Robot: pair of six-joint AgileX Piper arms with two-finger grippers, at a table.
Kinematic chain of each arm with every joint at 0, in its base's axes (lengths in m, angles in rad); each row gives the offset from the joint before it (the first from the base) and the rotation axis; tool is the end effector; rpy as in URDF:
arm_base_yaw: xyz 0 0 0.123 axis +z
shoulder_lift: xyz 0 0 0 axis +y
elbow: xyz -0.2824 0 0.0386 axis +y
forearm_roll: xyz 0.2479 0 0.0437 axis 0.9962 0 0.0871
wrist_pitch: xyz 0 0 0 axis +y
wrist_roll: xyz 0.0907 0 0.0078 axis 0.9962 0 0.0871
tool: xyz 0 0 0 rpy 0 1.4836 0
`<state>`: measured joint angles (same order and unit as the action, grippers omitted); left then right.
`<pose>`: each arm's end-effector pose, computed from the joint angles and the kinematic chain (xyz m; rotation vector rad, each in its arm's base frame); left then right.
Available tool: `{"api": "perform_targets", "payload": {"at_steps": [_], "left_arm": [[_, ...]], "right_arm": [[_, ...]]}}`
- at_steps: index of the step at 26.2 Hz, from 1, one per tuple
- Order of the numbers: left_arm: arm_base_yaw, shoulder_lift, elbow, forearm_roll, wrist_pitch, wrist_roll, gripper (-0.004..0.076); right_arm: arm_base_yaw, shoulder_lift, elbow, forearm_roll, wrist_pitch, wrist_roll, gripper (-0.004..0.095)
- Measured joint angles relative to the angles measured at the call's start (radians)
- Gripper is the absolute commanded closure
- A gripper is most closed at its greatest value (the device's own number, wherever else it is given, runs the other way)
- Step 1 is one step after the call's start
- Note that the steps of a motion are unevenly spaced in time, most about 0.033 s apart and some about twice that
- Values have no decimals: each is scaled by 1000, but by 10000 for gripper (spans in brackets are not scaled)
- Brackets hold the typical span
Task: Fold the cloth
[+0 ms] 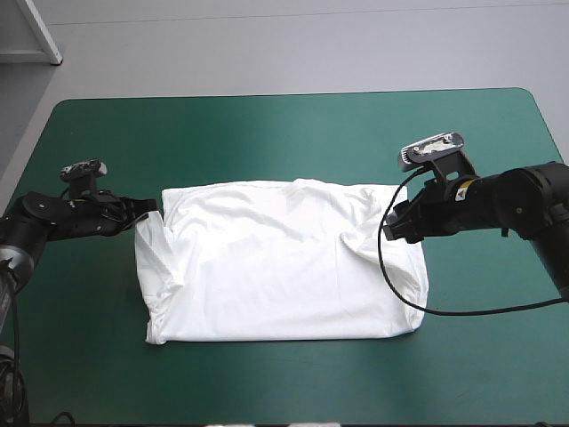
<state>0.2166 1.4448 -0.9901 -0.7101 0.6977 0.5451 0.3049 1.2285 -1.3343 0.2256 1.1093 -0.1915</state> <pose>0.2951 0.0258 0.2719 -0.1336 2.4374 -0.4605 0.2219 0.0890 0.4013 -0.5712 2.4158 0.3415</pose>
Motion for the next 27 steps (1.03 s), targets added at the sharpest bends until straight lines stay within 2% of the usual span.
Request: {"api": "perform_targets", "payload": {"at_steps": [6, 8, 10, 11, 12, 15, 16, 22, 27], "left_arm": [[-179, -3, 0, -28, 16, 67, 704], [-256, 15, 0, -20, 5, 108, 657], [-306, 41, 0, 10, -21, 126, 484], [-318, 51, 0, 17, -29, 128, 344], [-329, 62, 0, 22, -38, 130, 251], [-331, 70, 0, 24, -41, 131, 64], [-331, 71, 0, 26, -43, 131, 42], [-331, 71, -24, 37, -49, 122, 41], [-331, 48, -171, 81, 20, 24, 41]], "right_arm": [[0, 0, 0, 0, -19, 0, 328], [0, 0, 0, 0, -19, 0, 328], [0, 0, 0, 0, -8, -9, 327], [0, 0, 0, 0, -3, -10, 328], [0, 0, 0, 0, 5, -12, 328], [0, 0, 0, 0, 7, -15, 328], [0, 0, 0, 0, 7, -15, 327], [0, 1, 0, 0, -3, -15, 327], [0, 7, 11, 0, 4, -15, 327]]}}
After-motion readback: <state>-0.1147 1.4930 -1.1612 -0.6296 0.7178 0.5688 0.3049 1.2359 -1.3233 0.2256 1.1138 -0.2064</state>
